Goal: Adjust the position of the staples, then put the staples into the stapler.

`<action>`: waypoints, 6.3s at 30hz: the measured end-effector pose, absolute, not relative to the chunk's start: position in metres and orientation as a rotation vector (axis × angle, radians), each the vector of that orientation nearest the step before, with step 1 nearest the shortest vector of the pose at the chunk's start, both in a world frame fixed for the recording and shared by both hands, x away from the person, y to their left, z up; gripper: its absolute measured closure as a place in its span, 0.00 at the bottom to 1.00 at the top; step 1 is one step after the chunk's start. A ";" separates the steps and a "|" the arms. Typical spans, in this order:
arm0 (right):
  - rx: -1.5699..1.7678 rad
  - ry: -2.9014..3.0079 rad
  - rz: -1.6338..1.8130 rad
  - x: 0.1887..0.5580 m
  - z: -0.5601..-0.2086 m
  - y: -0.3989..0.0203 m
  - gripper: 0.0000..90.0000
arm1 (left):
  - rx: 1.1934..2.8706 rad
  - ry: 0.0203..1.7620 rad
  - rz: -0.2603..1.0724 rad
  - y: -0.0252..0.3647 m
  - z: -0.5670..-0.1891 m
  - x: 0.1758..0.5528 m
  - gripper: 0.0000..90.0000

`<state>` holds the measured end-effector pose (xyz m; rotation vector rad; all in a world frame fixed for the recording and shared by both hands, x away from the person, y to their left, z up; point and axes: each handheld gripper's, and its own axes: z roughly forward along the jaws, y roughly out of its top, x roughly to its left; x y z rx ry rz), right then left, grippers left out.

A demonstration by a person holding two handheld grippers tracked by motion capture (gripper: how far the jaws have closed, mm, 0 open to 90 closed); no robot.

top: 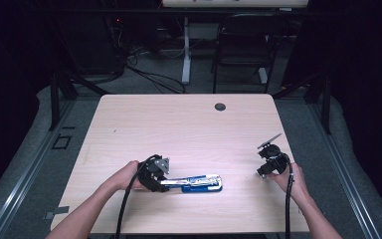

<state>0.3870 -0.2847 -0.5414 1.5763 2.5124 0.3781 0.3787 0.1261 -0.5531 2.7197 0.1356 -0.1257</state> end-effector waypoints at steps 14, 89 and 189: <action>1.631 2.490 0.432 0.391 -0.543 -0.288 0.83 | 2.718 0.136 -0.128 0.126 -0.553 0.379 0.72; 1.476 2.484 0.526 0.388 -0.527 -0.279 0.87 | 2.707 0.128 -0.129 0.127 -0.554 0.379 0.72; 0.920 2.787 0.767 0.394 -0.503 -0.159 0.87 | 2.706 0.132 -0.139 0.127 -0.554 0.380 0.72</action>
